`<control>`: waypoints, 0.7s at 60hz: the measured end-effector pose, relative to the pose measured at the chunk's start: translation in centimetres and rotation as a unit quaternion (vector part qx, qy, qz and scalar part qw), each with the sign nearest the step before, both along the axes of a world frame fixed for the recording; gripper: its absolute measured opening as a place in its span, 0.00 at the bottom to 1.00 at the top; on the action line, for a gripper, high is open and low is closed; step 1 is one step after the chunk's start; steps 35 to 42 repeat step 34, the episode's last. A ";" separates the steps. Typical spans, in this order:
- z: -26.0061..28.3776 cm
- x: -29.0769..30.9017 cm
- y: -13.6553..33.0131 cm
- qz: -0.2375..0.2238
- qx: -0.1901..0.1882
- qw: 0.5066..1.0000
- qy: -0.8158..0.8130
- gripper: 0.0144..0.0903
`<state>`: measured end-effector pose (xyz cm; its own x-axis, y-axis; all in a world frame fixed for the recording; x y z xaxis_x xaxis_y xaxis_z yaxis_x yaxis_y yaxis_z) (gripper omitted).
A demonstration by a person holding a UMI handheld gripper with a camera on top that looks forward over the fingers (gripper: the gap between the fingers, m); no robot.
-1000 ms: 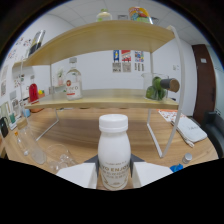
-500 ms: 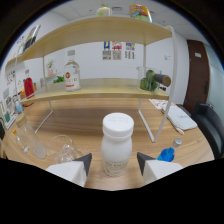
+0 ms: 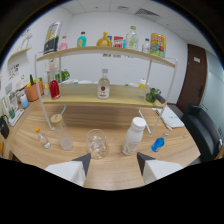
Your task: Make me a cup of Mount Fuji.
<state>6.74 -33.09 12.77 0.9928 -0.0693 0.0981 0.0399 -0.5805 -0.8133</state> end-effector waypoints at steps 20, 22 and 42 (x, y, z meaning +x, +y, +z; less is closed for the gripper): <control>0.2 -4.0 -1.5 0.016 -0.005 1.000 -0.001 0.94; 0.3 -4.1 -1.5 0.017 -0.003 1.000 -0.003 0.94; 0.6 -3.9 -1.5 0.013 -0.005 1.000 -0.007 0.94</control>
